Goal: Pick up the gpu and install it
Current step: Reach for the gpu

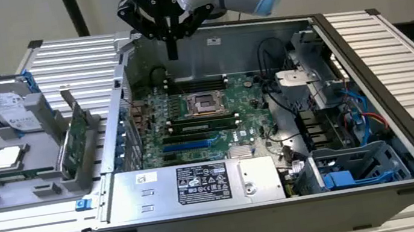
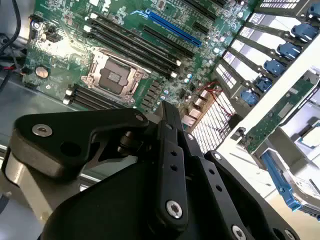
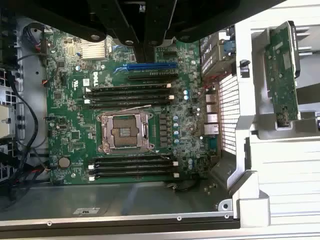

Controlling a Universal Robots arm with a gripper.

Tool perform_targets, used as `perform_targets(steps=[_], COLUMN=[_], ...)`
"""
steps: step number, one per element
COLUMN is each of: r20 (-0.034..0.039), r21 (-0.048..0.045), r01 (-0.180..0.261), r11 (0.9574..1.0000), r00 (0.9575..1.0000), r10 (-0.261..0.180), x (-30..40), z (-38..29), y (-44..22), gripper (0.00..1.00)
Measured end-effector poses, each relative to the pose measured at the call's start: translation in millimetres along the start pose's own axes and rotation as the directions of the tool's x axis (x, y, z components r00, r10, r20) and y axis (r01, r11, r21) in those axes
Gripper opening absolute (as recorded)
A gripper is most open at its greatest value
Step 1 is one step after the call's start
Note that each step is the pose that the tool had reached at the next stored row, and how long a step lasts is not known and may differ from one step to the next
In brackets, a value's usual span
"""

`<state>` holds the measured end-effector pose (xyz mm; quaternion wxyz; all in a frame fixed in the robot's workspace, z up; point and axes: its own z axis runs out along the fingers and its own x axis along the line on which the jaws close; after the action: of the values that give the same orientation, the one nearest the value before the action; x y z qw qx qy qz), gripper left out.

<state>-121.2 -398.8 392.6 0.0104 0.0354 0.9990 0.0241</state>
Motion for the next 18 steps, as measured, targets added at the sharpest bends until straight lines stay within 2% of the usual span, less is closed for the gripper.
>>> perform_targets(steps=[6,18], r20=[-0.0001,-0.0001], r21=[0.0001,0.0], r01=[0.0,0.0], r11=[1.0,1.0], r00=[1.0,1.0], r10=[0.0,0.0], x=[0.5,8.9], z=[-0.1,-0.2], y=[0.0,-0.6], gripper=[0.0,0.0])
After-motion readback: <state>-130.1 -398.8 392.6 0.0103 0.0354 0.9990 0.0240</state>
